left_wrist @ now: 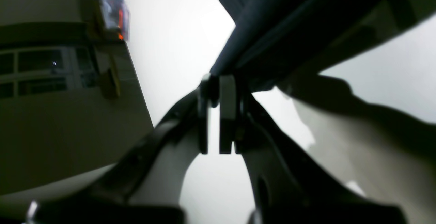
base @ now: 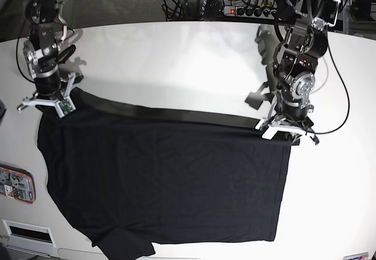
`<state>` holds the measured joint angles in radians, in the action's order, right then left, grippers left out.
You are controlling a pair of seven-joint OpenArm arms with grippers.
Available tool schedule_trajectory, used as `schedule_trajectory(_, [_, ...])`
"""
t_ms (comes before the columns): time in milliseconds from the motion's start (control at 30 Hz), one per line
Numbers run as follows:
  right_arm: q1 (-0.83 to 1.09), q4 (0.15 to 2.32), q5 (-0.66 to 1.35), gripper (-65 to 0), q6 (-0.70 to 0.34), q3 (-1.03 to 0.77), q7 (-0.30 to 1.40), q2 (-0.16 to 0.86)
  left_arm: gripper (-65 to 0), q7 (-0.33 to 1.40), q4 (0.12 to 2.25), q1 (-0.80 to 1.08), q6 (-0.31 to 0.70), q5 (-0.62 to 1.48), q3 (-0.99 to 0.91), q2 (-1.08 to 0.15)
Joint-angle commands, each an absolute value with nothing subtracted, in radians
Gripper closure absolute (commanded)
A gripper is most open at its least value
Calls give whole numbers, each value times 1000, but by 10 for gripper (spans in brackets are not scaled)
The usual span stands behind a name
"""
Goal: Fold the T-shirt properly
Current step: 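Lift the shoulder edges and pull them across the shirt toward the hem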
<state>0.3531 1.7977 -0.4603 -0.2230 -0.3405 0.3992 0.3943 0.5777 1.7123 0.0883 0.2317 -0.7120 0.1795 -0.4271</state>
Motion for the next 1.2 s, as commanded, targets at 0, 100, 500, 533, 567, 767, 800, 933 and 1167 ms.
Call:
schedule_trajectory(0, [318, 1808, -461, 0, -200, -337, 374, 410, 0, 572, 1724, 56, 209, -728, 179, -437])
schedule_trajectory(100, [275, 1788, -461, 0, -200, -311, 374, 410, 0, 572, 1716, 39, 209, -728, 179, -437])
schedule_trajectory(500, [236, 1613, -463, 0, -200, -294, 374, 410, 0, 572, 1641, -47, 209, -730, 180, -394])
schedule_trajectory(533, [229, 1607, -463, 0, -200, -294, 374, 412, 0, 572, 1618, -53, 209, -730, 180, -394])
schedule_trajectory(567, [213, 1603, -463, 0, -202, -292, 374, 412, 0, 572, 1596, -61, 209, -730, 180, -394])
schedule_trajectory(767, [99, 1580, -463, 0, -202, -203, 374, 412, 0, 572, 1541, -87, 209, -730, 182, -394])
schedule_trajectory(800, [85, 1577, -463, 0, -202, -191, 375, 412, 0, 572, 1540, -93, 209, -728, 182, -394])
schedule_trajectory(933, [47, 1529, -463, 0, -202, -168, 375, 412, 0, 572, 1494, -131, 209, -728, 177, -366])
schedule_trajectory(1167, [-5, 1417, -463, 0, -262, -168, 375, 412, 0, 570, 1388, -189, 209, -728, 183, -355])
